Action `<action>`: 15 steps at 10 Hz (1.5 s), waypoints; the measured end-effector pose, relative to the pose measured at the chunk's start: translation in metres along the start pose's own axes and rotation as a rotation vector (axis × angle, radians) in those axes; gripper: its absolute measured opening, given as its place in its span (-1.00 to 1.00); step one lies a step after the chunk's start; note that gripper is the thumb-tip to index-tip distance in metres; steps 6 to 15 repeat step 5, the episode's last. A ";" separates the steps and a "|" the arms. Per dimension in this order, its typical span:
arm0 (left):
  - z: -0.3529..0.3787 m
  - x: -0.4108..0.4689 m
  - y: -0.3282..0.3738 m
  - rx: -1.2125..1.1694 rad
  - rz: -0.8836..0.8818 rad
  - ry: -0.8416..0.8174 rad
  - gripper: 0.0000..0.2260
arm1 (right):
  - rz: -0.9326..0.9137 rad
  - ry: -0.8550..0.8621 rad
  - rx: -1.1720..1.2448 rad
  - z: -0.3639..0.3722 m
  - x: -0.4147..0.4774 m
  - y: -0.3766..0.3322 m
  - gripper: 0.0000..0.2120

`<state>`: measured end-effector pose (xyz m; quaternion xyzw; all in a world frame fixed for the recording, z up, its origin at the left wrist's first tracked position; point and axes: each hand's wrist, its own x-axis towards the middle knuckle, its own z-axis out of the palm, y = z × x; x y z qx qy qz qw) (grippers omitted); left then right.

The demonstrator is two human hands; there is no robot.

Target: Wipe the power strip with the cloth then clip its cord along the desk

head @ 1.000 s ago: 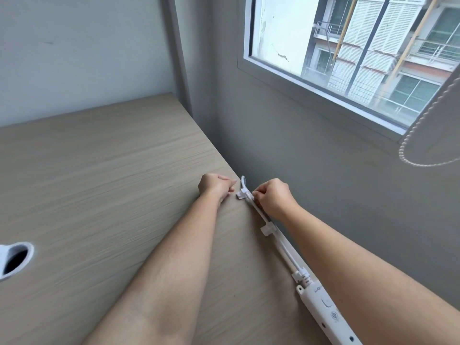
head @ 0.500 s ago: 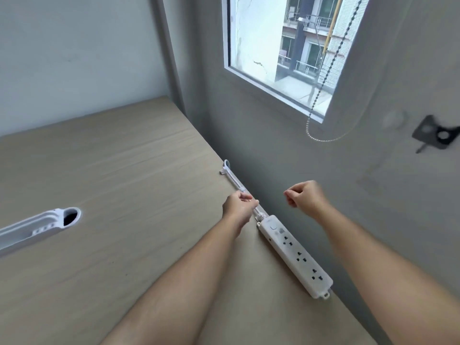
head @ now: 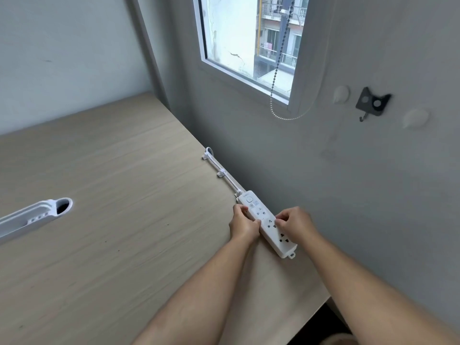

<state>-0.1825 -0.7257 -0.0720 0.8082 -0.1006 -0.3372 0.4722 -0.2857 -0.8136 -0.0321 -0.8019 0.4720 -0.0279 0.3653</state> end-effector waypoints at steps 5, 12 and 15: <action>-0.152 -0.195 -0.084 0.654 0.284 -0.366 -0.86 | -0.528 0.548 0.693 -0.105 -0.216 -0.053 -0.87; -0.152 -0.195 -0.084 0.654 0.284 -0.366 -0.86 | -0.528 0.548 0.693 -0.105 -0.216 -0.053 -0.87; -0.152 -0.195 -0.084 0.654 0.284 -0.366 -0.86 | -0.528 0.548 0.693 -0.105 -0.216 -0.053 -0.87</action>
